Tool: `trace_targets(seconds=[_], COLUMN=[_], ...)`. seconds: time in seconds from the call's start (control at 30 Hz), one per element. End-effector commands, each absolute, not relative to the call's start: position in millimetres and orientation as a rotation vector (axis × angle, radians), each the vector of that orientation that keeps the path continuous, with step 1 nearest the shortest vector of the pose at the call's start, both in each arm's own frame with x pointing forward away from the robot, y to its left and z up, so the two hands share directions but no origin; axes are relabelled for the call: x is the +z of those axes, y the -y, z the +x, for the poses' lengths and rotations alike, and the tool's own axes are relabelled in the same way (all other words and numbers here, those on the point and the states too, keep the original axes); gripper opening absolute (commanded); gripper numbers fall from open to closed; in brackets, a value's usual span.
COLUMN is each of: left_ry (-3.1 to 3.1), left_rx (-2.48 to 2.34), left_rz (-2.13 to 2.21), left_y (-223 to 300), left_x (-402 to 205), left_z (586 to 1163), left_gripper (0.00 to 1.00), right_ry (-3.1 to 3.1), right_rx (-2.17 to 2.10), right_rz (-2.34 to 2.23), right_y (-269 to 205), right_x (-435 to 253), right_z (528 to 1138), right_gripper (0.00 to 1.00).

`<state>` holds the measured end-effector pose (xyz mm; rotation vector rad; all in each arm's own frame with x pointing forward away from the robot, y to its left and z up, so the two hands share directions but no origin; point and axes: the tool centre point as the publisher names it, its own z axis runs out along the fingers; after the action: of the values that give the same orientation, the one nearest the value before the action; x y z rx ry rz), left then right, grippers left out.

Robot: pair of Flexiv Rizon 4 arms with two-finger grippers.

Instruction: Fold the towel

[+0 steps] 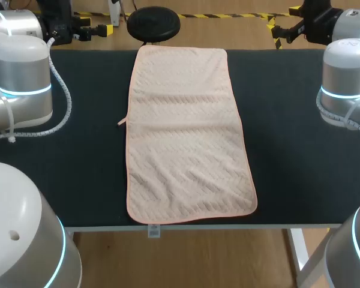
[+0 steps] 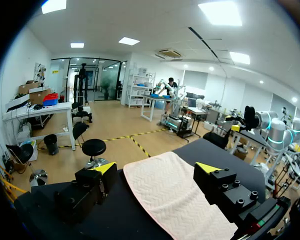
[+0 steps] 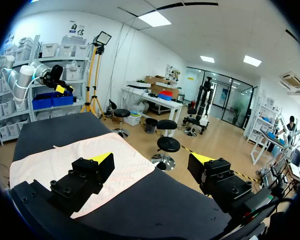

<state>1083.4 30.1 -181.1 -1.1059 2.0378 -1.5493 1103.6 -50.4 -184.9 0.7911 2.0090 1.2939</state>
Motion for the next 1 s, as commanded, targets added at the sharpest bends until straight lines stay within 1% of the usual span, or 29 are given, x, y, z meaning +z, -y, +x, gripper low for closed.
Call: trace_targets(seconds=[0.03,0.73,0.9,1.0], left_ry=[-2.034,-2.034,-2.292,-2.413], left_rx=[-1.549,-1.549,-1.319,-1.158], left_rz=[-1.106,-1.106,-0.83,-0.649], left_y=[-30,-30,-18,-11], left_x=[-182,-182,-188,-193], left_z=[1083,1083,1092,1094], left_gripper=[1.0,1.0,1.0,1.0], right_ry=[-2.011,-2.011,-2.011,-2.135], right_rx=[1.293,1.293,1.293,1.192], right_rz=[0.791,0.791,0.791,0.617], right_y=[51,51,51,36], right_x=[-185,-185,-185,-188], right_z=[1104,1104,1104,1103], right_gripper=[1.0,1.0,1.0,1.0])
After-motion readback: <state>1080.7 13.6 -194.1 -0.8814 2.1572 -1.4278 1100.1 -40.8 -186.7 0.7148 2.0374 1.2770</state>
